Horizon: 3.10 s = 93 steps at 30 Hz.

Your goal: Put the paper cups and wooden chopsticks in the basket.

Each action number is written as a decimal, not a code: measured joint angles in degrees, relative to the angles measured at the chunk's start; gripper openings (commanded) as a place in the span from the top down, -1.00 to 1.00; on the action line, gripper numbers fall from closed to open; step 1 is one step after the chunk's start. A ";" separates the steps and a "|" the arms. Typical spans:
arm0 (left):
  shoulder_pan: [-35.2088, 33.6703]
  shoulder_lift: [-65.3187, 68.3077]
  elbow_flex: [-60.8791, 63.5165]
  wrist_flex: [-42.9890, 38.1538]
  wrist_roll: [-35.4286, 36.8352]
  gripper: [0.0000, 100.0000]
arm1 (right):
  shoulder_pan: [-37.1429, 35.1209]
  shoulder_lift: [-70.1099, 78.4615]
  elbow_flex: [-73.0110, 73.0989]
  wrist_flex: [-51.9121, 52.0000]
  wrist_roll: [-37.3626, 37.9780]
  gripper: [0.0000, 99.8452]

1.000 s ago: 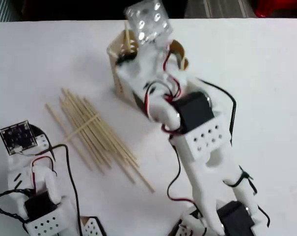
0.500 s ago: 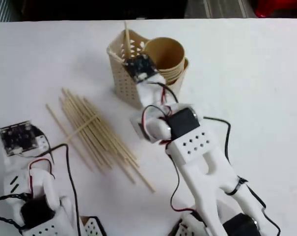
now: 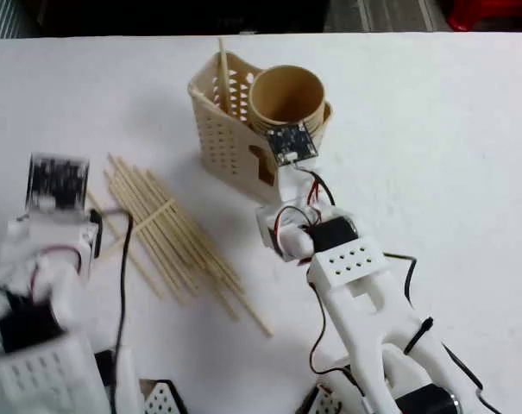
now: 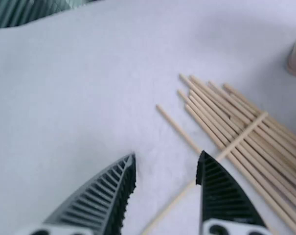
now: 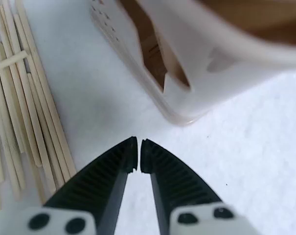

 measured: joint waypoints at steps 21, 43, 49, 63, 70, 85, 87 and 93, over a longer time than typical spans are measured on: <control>6.07 60.04 -21.80 4.40 -7.91 0.43 | 2.64 -0.09 0.26 -1.05 0.00 0.94; 3.25 75.69 -25.32 -7.82 -2.37 0.58 | 2.64 -0.09 0.26 -1.05 0.00 0.94; -0.62 81.58 -29.63 -7.38 -2.29 0.59 | 2.64 -0.09 0.26 -1.05 0.00 0.94; -0.18 92.04 -43.96 4.04 -2.29 0.96 | 2.64 -0.09 0.26 -1.05 0.00 0.94; 2.46 90.20 -44.22 5.63 -2.29 0.96 | 2.64 -0.09 0.26 -1.05 0.00 0.94; 10.81 57.49 -44.22 15.91 -2.29 0.96 | 2.64 -0.09 0.26 -1.05 0.00 0.94; 12.31 52.57 -44.31 15.91 -2.29 0.96 | 2.64 -0.09 0.26 -1.05 0.00 0.94; 18.11 43.52 -54.15 15.91 -0.44 0.96 | 2.64 -0.09 0.26 -1.05 0.00 0.95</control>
